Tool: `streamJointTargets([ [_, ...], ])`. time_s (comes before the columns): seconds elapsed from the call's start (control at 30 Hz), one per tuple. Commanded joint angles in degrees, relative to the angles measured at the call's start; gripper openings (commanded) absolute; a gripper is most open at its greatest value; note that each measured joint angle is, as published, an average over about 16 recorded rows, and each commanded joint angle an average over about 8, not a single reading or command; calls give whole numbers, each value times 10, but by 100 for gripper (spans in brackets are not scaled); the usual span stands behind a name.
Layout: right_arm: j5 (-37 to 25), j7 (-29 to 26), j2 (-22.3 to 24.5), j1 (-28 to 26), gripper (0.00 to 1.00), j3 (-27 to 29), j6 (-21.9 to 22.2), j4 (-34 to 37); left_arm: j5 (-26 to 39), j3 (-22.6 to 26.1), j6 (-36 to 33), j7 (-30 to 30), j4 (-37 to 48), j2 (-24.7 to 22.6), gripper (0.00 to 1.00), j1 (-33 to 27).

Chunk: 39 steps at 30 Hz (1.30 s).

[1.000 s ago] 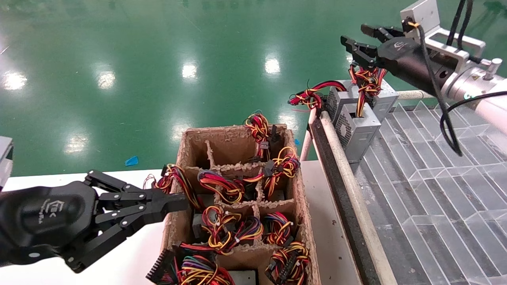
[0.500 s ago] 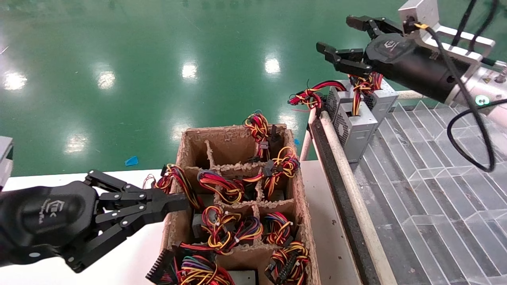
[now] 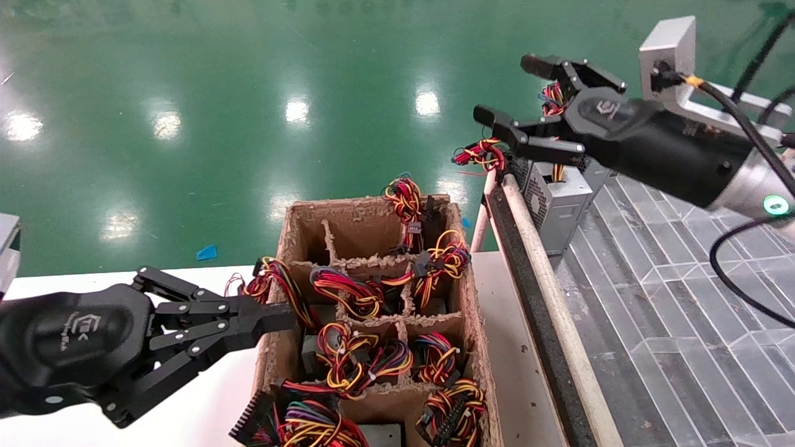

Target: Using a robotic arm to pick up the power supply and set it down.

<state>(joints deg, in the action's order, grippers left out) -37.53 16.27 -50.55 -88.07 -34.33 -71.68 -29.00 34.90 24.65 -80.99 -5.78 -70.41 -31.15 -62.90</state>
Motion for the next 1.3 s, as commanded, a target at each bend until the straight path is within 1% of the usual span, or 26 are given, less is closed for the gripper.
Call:
streamJointTargets([
  [0.03,-2,-14,8,14,100,10,-7,-23,0,0,0,0,0,0,90,0],
  [0.07,-3,-21,12,21,100,14,-11,-35,0,0,0,0,0,0,100,0],
  [1.1,-39,-241,138,236,100,163,-125,-397,0,0,0,0,0,0,100,0],
  [1.3,-44,-271,157,268,100,185,-142,-451,0,0,0,0,0,0,100,0],
])
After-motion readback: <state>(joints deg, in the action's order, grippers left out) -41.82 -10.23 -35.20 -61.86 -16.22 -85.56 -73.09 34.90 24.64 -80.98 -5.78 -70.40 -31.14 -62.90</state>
